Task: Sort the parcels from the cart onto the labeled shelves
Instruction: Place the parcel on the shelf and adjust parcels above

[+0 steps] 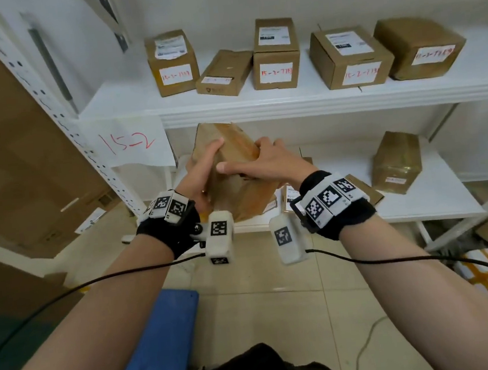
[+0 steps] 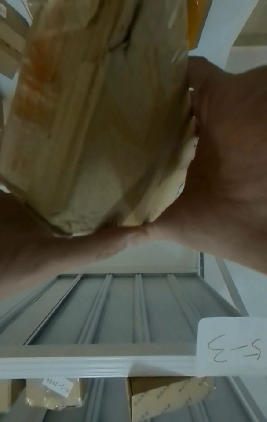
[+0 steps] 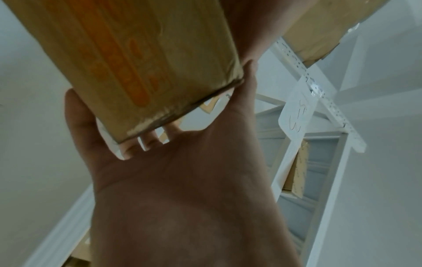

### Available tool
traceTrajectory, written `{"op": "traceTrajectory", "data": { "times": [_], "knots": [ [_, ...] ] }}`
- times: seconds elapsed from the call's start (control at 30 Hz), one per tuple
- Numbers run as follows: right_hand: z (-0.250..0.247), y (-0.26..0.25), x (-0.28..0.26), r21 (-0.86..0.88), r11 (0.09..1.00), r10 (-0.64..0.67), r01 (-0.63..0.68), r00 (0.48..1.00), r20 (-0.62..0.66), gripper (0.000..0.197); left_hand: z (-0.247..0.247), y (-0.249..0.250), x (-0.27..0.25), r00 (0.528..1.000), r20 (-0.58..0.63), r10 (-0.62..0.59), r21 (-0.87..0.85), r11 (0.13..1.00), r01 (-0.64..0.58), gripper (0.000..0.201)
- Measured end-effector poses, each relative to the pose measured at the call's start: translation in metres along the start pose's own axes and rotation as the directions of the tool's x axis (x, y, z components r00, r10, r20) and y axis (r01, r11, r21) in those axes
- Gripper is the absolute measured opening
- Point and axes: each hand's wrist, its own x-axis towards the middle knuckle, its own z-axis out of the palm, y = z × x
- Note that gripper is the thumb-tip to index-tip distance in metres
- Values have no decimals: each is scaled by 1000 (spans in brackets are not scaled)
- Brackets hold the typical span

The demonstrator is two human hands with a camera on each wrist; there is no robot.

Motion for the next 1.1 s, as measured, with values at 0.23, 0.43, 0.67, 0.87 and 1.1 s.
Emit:
{"op": "traceTrajectory", "data": {
  "times": [0.23, 0.43, 0.67, 0.87, 1.1],
  "knots": [
    [-11, 14, -16, 423, 906, -53, -25, 984, 171, 70, -13, 4, -16, 991, 63, 119, 79, 989, -124, 57],
    [-7, 25, -24, 608, 792, -54, -55, 986, 160, 84, -14, -10, -9, 909, 136, 395, 337, 844, -417, 125],
    [-11, 37, -32, 681, 729, -10, -69, 994, 112, 76, -11, -20, -18, 854, 199, 482, 507, 695, -510, 146],
    [-7, 36, -43, 749, 662, -60, 8, 997, 43, 39, -3, -27, -30, 704, 227, 673, 566, 497, -658, 147],
    [-8, 33, -56, 762, 639, -101, 105, 994, -52, 64, -8, -38, -42, 508, 289, 811, 600, 261, -757, 131]
  ]
}}
